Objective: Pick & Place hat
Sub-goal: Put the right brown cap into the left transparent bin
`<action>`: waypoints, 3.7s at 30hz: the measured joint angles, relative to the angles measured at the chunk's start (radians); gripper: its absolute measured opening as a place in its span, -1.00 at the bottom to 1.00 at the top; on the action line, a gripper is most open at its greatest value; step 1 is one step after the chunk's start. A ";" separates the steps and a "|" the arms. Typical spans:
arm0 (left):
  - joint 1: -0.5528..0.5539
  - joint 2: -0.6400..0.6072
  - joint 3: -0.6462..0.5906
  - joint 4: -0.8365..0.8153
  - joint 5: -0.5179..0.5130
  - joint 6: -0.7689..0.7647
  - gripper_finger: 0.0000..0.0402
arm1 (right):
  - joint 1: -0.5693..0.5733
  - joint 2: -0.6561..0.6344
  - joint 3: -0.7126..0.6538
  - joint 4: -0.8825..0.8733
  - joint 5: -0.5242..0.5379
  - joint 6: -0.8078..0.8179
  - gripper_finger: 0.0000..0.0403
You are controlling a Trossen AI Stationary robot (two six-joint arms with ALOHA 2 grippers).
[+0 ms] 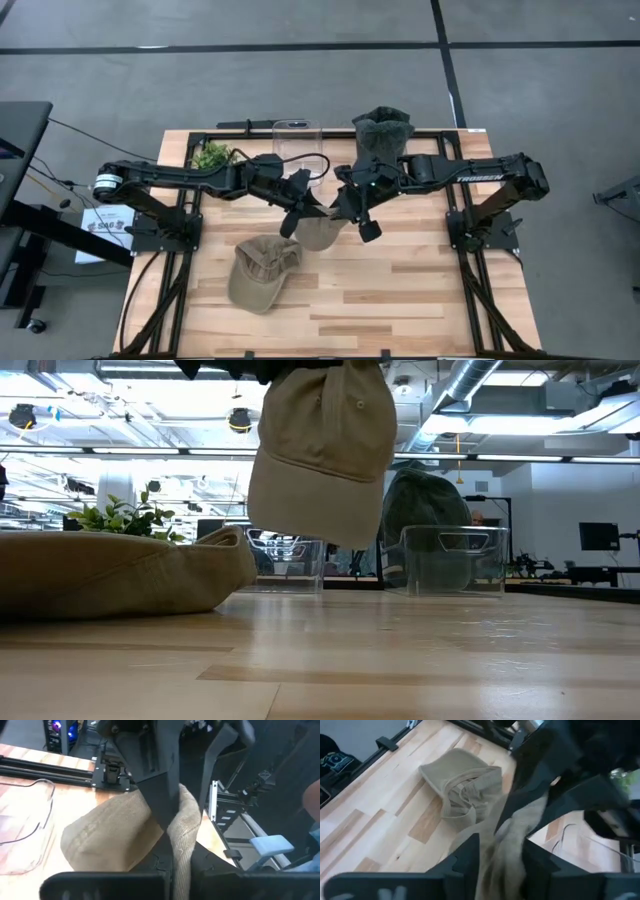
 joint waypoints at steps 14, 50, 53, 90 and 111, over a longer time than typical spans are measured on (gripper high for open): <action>0.087 -0.051 0.000 -0.048 0.129 0.000 -0.91 | 0.046 -0.132 0.001 -0.018 0.004 0.009 0.05; 0.711 -0.195 0.002 -0.043 0.500 0.551 -0.94 | 0.051 -0.281 0.001 -0.042 0.004 0.321 -0.22; 0.754 -0.153 0.002 -0.040 0.553 0.557 -0.94 | 0.051 -0.262 0.001 -0.042 0.004 0.338 -0.22; 0.830 0.250 0.002 0.175 0.601 0.721 -0.92 | 0.051 -0.259 0.000 -0.047 0.005 0.427 -0.23; 0.829 0.250 0.002 0.213 0.493 0.722 -0.76 | 0.051 -0.259 0.000 -0.047 0.004 0.426 -0.24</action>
